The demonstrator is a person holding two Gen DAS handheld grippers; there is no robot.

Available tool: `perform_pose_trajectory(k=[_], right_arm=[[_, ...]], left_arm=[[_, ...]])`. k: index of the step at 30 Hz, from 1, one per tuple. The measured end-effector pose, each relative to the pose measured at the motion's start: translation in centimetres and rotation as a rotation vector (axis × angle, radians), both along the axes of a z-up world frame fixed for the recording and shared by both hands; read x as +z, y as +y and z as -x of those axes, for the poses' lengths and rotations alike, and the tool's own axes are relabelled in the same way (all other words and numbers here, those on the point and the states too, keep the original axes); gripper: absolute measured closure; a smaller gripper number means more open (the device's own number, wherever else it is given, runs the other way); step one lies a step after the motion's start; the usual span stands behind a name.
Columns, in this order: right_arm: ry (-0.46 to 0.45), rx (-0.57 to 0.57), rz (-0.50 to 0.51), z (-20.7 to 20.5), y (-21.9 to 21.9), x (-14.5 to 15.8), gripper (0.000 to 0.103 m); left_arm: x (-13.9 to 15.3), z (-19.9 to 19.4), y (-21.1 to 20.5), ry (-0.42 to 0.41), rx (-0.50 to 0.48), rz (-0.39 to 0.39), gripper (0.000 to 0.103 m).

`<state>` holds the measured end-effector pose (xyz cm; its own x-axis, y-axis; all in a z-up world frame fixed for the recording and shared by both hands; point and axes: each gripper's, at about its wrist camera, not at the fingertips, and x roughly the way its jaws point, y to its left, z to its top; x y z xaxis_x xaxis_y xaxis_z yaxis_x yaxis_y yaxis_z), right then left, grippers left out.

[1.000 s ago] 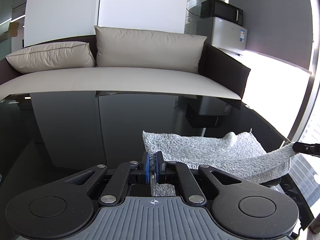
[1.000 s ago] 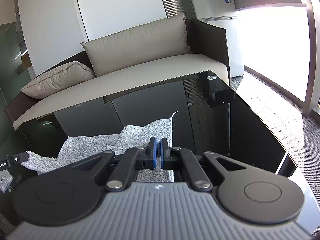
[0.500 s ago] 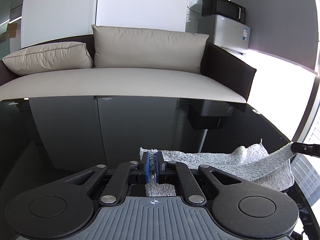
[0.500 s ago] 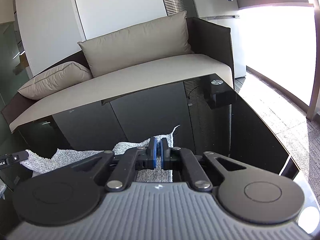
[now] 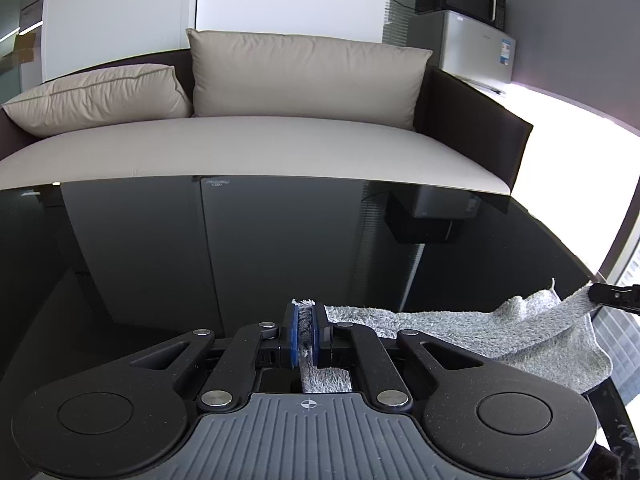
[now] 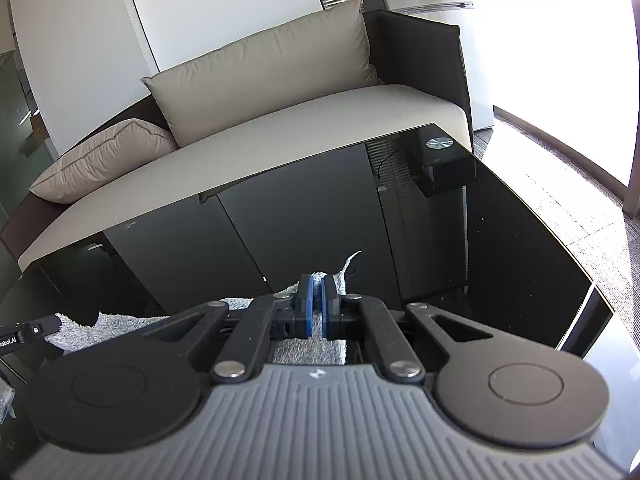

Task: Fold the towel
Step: 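Lift the towel edges with both grippers and fold them over the towel, then open both grippers to release the folded towel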

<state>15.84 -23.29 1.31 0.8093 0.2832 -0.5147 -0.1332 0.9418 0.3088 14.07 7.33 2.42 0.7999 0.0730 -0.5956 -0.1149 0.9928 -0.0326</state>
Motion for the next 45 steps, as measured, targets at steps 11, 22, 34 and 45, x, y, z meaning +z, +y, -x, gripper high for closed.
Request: perform_pose_trajectory(k=[11,22,34,45], right_arm=[[0.018,-0.013,-0.026,-2.4,0.2,-1.2,0.099],[0.004,-0.057,-0.096,-3.6,-0.6,-1.1,0.084],[-0.039,0.095,0.081,-1.9,2.0,0.2,0.067],[-0.055,0.218,0.23,-0.8,4.8,-0.6,0.063]], left_arm=[[-0.5,-1.6,1.2,0.015,0.024,0.019,0.092],[-0.4,-2.2,1.9,0.01,0.027,0.0,0.092],[-0.9,-0.4,-1.6,0.073,-0.155,-0.077,0.082],[-2.4,0.0,-3.7,0.117,-0.272,-0.095,0.081]])
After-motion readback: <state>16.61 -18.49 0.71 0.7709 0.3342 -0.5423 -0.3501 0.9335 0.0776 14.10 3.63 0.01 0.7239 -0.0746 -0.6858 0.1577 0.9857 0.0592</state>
